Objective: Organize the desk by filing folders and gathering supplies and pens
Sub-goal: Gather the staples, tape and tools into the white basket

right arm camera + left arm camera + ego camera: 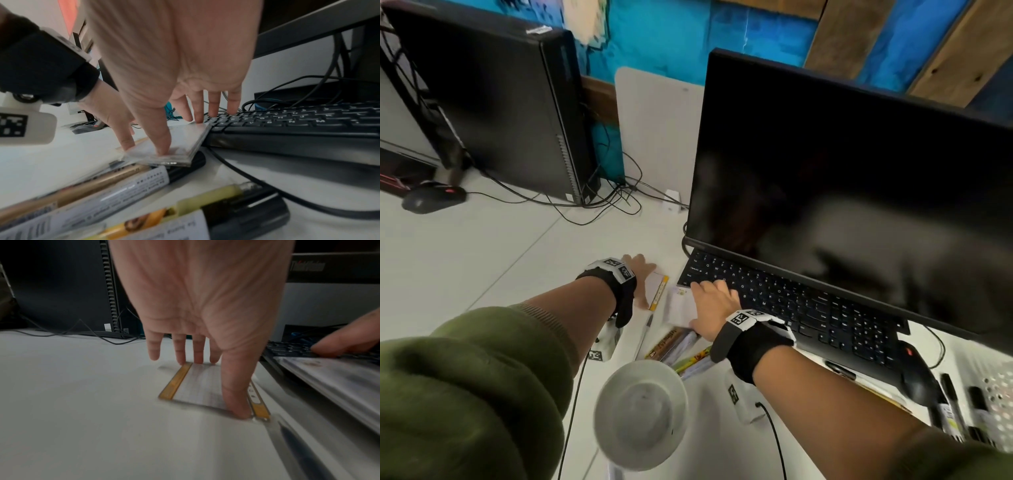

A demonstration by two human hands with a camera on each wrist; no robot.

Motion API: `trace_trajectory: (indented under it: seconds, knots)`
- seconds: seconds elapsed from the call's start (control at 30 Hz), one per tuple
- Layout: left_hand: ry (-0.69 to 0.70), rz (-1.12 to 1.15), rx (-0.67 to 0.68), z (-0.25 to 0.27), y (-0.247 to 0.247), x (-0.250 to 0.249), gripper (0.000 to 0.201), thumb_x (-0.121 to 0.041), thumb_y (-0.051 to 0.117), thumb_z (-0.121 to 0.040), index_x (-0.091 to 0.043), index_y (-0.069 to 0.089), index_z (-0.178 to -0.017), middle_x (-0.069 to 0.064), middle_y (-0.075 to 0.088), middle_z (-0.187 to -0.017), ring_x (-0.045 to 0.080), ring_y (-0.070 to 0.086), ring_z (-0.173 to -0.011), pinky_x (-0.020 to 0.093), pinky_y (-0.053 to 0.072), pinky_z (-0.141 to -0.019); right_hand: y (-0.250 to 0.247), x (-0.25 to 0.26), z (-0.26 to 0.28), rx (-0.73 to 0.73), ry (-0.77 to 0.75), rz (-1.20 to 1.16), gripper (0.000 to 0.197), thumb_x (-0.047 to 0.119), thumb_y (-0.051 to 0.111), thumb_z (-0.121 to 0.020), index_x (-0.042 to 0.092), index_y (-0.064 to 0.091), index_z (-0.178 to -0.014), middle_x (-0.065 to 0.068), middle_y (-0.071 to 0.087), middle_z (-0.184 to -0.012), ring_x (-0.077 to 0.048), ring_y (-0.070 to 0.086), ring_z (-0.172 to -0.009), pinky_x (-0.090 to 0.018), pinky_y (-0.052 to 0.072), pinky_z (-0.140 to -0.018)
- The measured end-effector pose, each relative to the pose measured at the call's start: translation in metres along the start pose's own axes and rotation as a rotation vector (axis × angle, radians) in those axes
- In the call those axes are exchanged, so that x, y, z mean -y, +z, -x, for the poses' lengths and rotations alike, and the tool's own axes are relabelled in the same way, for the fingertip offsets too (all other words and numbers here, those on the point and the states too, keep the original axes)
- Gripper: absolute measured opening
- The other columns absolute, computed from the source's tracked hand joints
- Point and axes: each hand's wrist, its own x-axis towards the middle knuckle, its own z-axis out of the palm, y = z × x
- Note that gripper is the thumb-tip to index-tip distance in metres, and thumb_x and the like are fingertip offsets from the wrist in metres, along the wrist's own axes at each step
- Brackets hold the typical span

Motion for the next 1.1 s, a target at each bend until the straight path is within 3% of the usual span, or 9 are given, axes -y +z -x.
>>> trace_trajectory:
  seconds: [0.07, 0.13, 0.33, 0.47, 0.6, 0.7, 0.8, 0.93, 1.1]
  knots:
    - [-0.026, 0.014, 0.032, -0.029, 0.016, 0.004, 0.117, -0.055, 0.085, -0.036, -0.039, 0.023, -0.134, 0.001, 0.036, -0.125, 0.029, 0.04, -0.12, 0.049, 0.047, -0.09, -0.001, 0.001, 0.0, 0.011, 0.002, 0.0, 0.059, 0.026, 0.063, -0.081, 0.017, 0.037, -0.133, -0.003, 0.044, -0.133, -0.025, 0.036, -0.123, -0.04, 0.031, -0.1]
    - [-0.049, -0.018, 0.011, -0.017, 0.011, 0.002, 0.107, -0.057, 0.085, -0.038, -0.032, 0.03, -0.127, 0.002, 0.04, -0.12, 0.027, 0.04, -0.117, 0.047, 0.048, -0.088, -0.003, 0.001, 0.0, 0.011, 0.021, 0.009, 0.057, 0.028, 0.065, -0.078, 0.017, 0.04, -0.129, -0.004, 0.044, -0.13, -0.026, 0.037, -0.122, -0.04, 0.032, -0.1]
    - [0.035, 0.057, -0.089, 0.048, -0.015, -0.008, 0.037, -0.021, 0.051, -0.09, -0.013, 0.041, -0.125, 0.01, 0.058, -0.117, 0.03, 0.059, -0.105, 0.039, 0.05, -0.087, -0.011, 0.004, 0.007, 0.0, 0.081, 0.013, 0.053, 0.029, 0.067, -0.078, 0.014, 0.044, -0.124, -0.008, 0.043, -0.13, -0.027, 0.039, -0.122, -0.037, 0.034, -0.1]
    - [0.068, 0.056, -0.177, 0.069, -0.021, -0.01, 0.039, -0.007, 0.038, -0.093, -0.012, 0.037, -0.132, 0.012, 0.058, -0.119, 0.03, 0.059, -0.106, 0.034, 0.046, -0.08, -0.021, 0.003, 0.02, 0.07, 0.13, -0.119, 0.032, 0.012, 0.048, -0.09, 0.009, 0.044, -0.121, -0.014, 0.056, -0.124, -0.031, 0.054, -0.114, -0.039, 0.043, -0.094]
    - [0.075, 0.027, -0.256, 0.094, -0.037, -0.017, 0.043, -0.003, 0.04, -0.092, -0.01, 0.034, -0.134, 0.013, 0.059, -0.115, 0.029, 0.059, -0.104, 0.03, 0.042, -0.072, -0.031, -0.003, 0.04, 0.064, 0.16, -0.242, 0.03, 0.003, 0.042, -0.09, 0.004, 0.048, -0.12, -0.018, 0.06, -0.119, -0.034, 0.059, -0.107, -0.037, 0.049, -0.087]
    - [0.088, 0.053, -0.32, 0.111, -0.053, -0.024, 0.042, -0.003, 0.041, -0.091, -0.009, 0.035, -0.131, 0.013, 0.06, -0.11, 0.029, 0.06, -0.099, 0.031, 0.043, -0.07, -0.035, -0.011, 0.053, -0.015, 0.197, -0.358, 0.028, 0.003, 0.043, -0.089, 0.004, 0.047, -0.118, -0.017, 0.059, -0.117, -0.033, 0.059, -0.106, -0.033, 0.046, -0.08]
    - [0.123, 0.184, -0.384, 0.125, -0.065, -0.034, 0.037, -0.005, 0.039, -0.092, -0.009, 0.036, -0.128, 0.015, 0.059, -0.113, 0.031, 0.058, -0.101, 0.033, 0.043, -0.075, -0.033, -0.021, 0.063, -0.123, 0.278, -0.585, 0.025, -0.002, 0.043, -0.086, 0.008, 0.044, -0.11, -0.014, 0.059, -0.103, -0.029, 0.056, -0.089, -0.028, 0.038, -0.07]
    - [0.179, 0.379, -0.411, 0.136, -0.072, -0.054, 0.038, -0.006, 0.039, -0.094, -0.01, 0.033, -0.131, 0.018, 0.057, -0.116, 0.032, 0.057, -0.103, 0.034, 0.042, -0.077, -0.03, -0.033, 0.073, -0.244, 0.344, -0.903, 0.031, -0.008, 0.045, -0.083, 0.004, 0.044, -0.112, -0.007, 0.053, -0.094, -0.029, 0.056, -0.091, -0.035, 0.045, -0.077]
    - [0.172, 0.409, -0.451, 0.146, -0.073, -0.084, 0.036, -0.004, 0.038, -0.093, -0.008, 0.032, -0.128, 0.018, 0.056, -0.116, 0.034, 0.058, -0.101, 0.033, 0.041, -0.074, -0.031, -0.049, 0.086, -0.412, 0.419, -1.048, 0.041, -0.013, 0.038, -0.083, 0.001, 0.038, -0.121, -0.004, 0.049, -0.085, -0.022, 0.047, -0.083, -0.026, 0.036, -0.073]
